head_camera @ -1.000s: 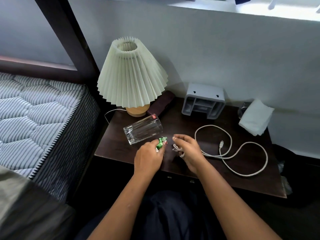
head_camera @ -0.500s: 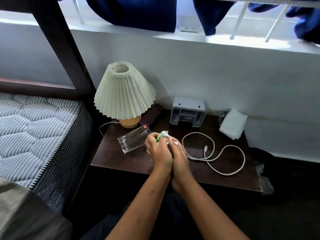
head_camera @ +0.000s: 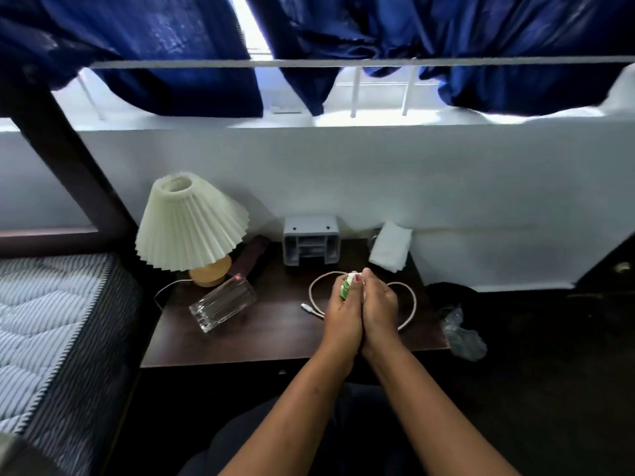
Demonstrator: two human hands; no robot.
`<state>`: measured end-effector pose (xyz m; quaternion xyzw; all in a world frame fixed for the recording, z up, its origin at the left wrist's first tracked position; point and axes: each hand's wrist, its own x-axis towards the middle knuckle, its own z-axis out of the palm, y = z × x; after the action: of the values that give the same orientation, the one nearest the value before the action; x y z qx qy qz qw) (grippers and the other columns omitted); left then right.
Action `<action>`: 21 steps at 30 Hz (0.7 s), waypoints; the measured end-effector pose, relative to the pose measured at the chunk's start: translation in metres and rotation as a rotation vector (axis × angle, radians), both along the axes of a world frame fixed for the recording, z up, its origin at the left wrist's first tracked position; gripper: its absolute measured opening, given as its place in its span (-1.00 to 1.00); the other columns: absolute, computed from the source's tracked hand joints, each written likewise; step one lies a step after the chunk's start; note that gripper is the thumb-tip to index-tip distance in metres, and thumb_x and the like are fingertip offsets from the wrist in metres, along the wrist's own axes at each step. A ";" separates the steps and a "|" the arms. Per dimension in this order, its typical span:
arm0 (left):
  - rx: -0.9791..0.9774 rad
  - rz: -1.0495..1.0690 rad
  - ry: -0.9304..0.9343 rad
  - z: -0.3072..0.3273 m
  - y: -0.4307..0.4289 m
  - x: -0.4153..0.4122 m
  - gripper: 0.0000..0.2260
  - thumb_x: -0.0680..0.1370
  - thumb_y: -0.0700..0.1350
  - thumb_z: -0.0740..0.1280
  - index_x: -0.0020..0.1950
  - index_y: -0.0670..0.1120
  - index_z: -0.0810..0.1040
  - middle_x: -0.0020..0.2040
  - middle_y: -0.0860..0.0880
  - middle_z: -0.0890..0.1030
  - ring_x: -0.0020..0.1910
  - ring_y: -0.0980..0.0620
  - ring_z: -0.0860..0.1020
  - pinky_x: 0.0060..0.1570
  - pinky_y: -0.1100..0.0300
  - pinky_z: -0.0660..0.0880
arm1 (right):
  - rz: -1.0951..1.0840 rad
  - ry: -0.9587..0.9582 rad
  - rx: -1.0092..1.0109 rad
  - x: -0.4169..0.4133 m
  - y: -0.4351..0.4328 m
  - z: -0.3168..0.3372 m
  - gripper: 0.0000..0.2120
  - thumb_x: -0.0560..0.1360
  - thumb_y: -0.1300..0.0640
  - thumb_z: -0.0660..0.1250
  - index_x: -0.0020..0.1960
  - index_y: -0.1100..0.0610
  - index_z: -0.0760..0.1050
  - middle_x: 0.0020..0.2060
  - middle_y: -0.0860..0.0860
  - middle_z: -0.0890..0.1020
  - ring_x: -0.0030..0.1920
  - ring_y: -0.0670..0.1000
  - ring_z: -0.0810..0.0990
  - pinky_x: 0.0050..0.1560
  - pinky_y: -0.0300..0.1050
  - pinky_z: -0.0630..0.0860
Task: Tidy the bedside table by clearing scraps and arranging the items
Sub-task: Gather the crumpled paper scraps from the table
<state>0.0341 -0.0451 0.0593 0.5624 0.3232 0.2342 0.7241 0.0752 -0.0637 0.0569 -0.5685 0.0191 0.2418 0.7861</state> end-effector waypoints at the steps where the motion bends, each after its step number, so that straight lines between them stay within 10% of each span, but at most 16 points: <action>1: -0.036 -0.045 0.006 -0.003 -0.005 0.005 -0.85 0.59 -0.05 0.20 -0.07 -0.01 0.54 -0.18 0.02 0.62 -0.22 0.18 0.58 -0.22 0.38 0.49 | -0.038 0.006 -0.019 0.007 -0.007 -0.003 -0.65 0.54 0.17 0.22 -0.41 0.15 0.50 -0.56 -0.04 0.58 -0.46 -0.06 0.55 -0.41 -0.24 0.48; 12: -0.164 -0.197 0.254 -0.066 -0.064 0.128 -0.93 0.46 -0.13 0.40 -0.22 -0.08 0.59 -0.30 -0.05 0.59 -0.41 0.09 0.55 -0.49 0.25 0.49 | -0.298 0.162 -0.154 0.140 -0.103 -0.078 -0.82 0.47 0.28 0.17 -0.29 0.16 0.40 -0.42 0.08 0.49 -0.42 0.02 0.46 -0.42 -0.21 0.40; 21: -0.040 -0.481 0.520 -0.140 -0.085 0.234 -0.71 0.56 0.04 0.20 0.18 -0.08 0.50 0.02 -0.10 0.60 0.01 -0.09 0.59 0.12 -0.05 0.55 | -0.340 0.381 -0.180 0.247 -0.147 -0.175 -0.80 0.52 0.12 0.21 -0.22 0.15 0.51 -0.27 0.16 0.57 -0.31 0.11 0.56 -0.30 -0.10 0.51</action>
<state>0.2681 -0.1302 -0.0808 0.6489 0.3595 -0.1007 0.6630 0.3218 -0.2103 -0.1183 -0.5688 0.2832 0.2062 0.7441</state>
